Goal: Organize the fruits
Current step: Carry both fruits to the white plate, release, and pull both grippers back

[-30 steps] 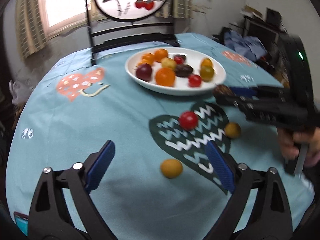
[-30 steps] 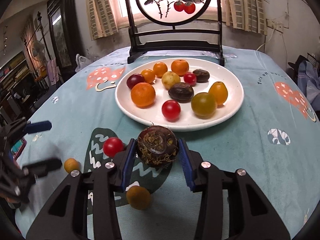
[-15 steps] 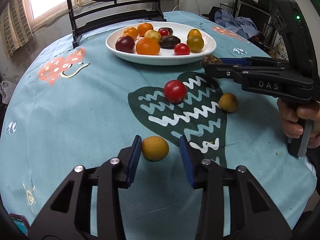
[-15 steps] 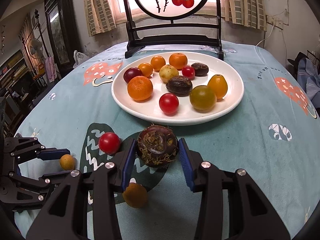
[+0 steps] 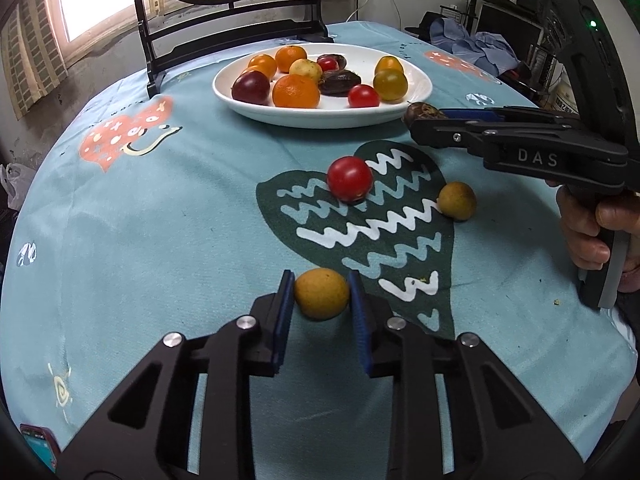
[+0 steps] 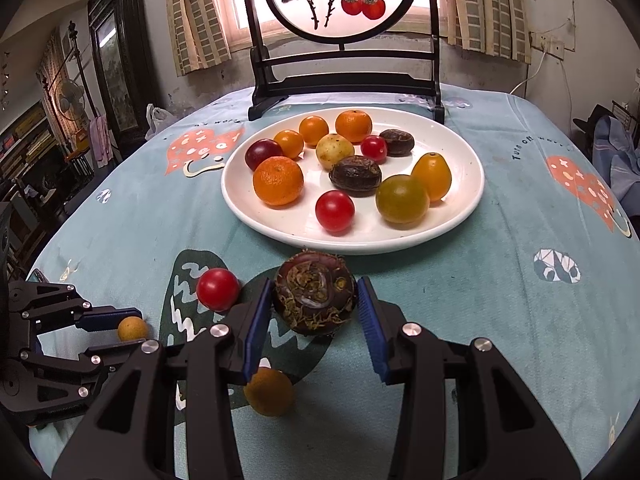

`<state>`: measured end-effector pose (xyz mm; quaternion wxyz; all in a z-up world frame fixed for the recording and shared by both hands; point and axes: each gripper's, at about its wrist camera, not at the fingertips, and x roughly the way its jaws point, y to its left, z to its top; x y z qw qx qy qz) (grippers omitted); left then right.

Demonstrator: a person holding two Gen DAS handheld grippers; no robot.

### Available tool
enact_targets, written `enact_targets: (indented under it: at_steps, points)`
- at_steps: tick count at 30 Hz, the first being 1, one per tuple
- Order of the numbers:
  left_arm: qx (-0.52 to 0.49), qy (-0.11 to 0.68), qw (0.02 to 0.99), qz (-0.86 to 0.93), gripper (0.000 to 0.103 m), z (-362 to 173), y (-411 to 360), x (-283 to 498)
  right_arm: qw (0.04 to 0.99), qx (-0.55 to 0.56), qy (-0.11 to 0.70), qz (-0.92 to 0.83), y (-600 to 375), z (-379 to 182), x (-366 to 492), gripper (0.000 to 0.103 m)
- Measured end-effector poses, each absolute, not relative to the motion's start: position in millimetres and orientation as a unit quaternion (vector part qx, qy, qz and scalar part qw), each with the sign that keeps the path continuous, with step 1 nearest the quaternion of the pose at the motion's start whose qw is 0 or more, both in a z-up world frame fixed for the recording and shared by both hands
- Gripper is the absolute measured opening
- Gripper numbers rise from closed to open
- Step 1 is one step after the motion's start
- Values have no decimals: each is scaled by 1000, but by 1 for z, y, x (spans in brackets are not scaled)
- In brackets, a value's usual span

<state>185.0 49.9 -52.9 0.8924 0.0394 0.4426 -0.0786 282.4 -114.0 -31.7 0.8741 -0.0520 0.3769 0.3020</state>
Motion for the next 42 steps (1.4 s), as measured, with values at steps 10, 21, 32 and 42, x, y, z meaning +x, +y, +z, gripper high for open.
enact_targets:
  at_steps: [10, 21, 32, 42]
  points:
    - [-19, 399, 913, -82, 28, -17, 56, 207, 885, -15, 343, 314, -120, -17, 282, 43]
    - [-42, 365, 930, -22, 28, 8, 54, 325, 921, 10, 300, 248, -117, -3, 352, 43]
    - [-41, 330, 942, 44, 88, 11, 60, 339, 917, 19, 317, 243, -119, -3, 368, 50]
    - [-44, 312, 947, 60, 99, 36, 75, 258, 918, -2, 294, 265, -120, 14, 310, 51]
